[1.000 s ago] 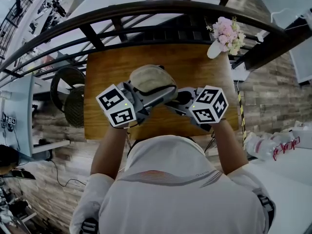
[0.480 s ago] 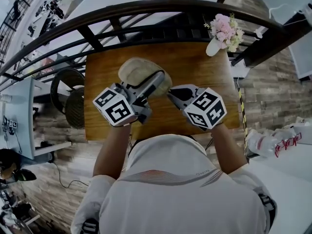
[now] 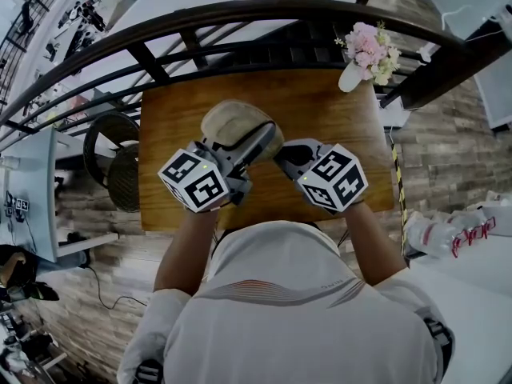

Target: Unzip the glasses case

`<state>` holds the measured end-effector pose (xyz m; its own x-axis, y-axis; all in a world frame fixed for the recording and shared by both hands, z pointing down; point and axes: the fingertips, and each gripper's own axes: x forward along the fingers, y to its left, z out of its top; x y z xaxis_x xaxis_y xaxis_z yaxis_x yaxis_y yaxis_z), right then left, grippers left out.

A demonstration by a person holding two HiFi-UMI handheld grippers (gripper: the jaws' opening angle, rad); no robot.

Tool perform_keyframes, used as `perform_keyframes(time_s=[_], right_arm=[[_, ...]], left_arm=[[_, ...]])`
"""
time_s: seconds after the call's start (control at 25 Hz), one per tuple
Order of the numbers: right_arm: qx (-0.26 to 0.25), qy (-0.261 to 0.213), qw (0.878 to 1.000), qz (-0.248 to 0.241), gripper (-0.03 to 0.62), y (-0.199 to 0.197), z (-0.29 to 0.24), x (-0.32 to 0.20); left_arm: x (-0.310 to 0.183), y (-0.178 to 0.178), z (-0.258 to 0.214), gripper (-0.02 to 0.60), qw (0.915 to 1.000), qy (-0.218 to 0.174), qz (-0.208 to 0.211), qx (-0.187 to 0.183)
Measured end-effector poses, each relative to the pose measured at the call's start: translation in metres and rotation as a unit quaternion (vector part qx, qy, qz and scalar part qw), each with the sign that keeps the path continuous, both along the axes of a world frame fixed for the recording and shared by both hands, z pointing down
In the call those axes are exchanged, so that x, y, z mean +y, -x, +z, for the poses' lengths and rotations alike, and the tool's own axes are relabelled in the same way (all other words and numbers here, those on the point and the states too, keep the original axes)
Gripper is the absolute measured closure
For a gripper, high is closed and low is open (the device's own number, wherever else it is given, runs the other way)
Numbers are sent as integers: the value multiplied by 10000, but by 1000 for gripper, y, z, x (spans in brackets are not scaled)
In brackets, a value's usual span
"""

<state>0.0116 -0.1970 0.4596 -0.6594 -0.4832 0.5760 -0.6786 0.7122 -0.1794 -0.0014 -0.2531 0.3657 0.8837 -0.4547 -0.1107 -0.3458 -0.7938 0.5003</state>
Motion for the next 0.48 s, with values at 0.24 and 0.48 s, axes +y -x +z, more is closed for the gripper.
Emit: perform_keyframes(time_s=[0.24,0.48], right_arm=[[915,-605,9940,32,543,-6,6,-5],[1557,-919,9835,38,545,-16,16,-7]], left_arm=[[2,0,9,277,9993,-76,-71,-369],[9,-3,22,290,9982,-7,26,-603]])
